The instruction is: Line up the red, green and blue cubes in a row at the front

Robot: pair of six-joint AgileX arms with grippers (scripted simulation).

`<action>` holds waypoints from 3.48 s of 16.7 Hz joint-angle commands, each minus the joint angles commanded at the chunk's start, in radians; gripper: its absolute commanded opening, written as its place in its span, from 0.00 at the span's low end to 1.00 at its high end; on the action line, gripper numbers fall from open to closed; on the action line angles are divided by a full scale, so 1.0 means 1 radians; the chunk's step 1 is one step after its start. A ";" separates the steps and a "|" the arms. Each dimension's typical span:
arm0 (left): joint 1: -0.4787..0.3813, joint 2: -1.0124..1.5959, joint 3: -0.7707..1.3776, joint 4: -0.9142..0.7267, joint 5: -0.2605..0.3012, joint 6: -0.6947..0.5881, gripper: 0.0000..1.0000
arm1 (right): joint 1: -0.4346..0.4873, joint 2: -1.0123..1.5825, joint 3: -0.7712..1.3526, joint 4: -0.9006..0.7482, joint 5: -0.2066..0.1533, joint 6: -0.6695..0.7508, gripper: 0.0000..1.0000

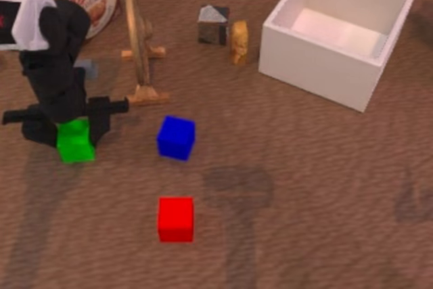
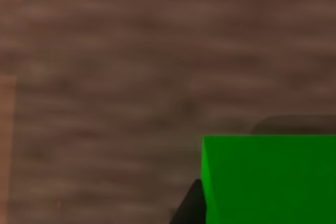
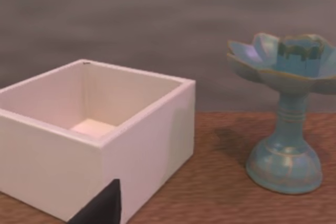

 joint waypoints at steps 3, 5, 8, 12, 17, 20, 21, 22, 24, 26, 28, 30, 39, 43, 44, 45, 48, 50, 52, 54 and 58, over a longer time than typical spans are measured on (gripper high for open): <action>0.001 -0.008 0.002 -0.003 -0.002 0.002 0.00 | 0.000 0.000 0.000 0.000 0.000 0.000 1.00; 0.001 -0.014 0.015 -0.020 -0.002 0.004 0.00 | 0.000 0.000 0.000 0.000 0.000 0.000 1.00; 0.009 -0.046 0.071 -0.119 -0.002 0.001 0.00 | 0.000 0.000 0.000 0.000 0.000 0.000 1.00; 0.019 -0.099 0.144 -0.239 -0.002 0.000 0.00 | 0.000 0.000 0.000 0.000 0.000 0.000 1.00; 0.012 -0.099 0.146 -0.242 -0.003 -0.001 0.00 | 0.000 0.000 0.000 0.000 0.000 0.000 1.00; -0.056 -0.095 0.159 -0.253 -0.003 -0.061 0.00 | 0.000 0.000 0.000 0.000 0.000 0.000 1.00; -0.098 -0.093 0.164 -0.260 -0.003 -0.097 0.00 | 0.000 0.000 0.000 0.000 0.000 0.000 1.00; -0.147 -0.092 0.170 -0.267 -0.003 -0.138 0.00 | 0.000 0.000 0.000 0.000 0.000 0.000 1.00; -0.265 -0.090 0.182 -0.282 -0.003 -0.233 0.00 | 0.000 0.000 0.000 0.000 0.000 0.000 1.00; -0.393 -0.092 0.192 -0.297 -0.002 -0.333 0.00 | 0.000 0.000 0.000 0.000 0.000 0.000 1.00; -0.513 -0.098 0.200 -0.308 -0.002 -0.430 0.00 | 0.000 0.000 0.000 0.000 0.000 0.000 1.00; -0.607 -0.106 0.206 -0.316 -0.003 -0.511 0.00 | 0.000 0.000 0.000 0.000 0.000 0.000 1.00; -0.669 -0.107 0.193 -0.301 -0.003 -0.568 0.00 | 0.000 0.000 0.000 0.000 0.000 0.000 1.00; -0.670 -0.071 0.099 -0.161 -0.002 -0.571 0.00 | 0.000 0.000 0.000 0.000 0.000 0.000 1.00; -0.670 -0.061 0.074 -0.123 -0.002 -0.571 0.00 | 0.000 0.000 0.000 0.000 0.000 0.000 1.00; -0.671 -0.052 0.053 -0.095 -0.003 -0.572 0.00 | 0.000 0.000 0.000 0.000 0.000 0.000 1.00; -0.672 -0.042 0.034 -0.070 -0.003 -0.573 0.00 | 0.000 0.000 0.000 0.000 0.000 0.000 1.00; -0.672 -0.042 0.034 -0.070 -0.003 -0.573 0.00 | 0.000 0.000 0.000 0.000 0.000 0.000 1.00; -0.672 -0.042 0.034 -0.070 -0.003 -0.573 0.15 | 0.000 0.000 0.000 0.000 0.000 0.000 1.00; -0.672 -0.042 0.034 -0.070 -0.003 -0.573 0.30 | 0.000 0.000 0.000 0.000 0.000 0.000 1.00; -0.672 -0.042 0.034 -0.070 -0.003 -0.573 0.60 | 0.000 0.000 0.000 0.000 0.000 0.000 1.00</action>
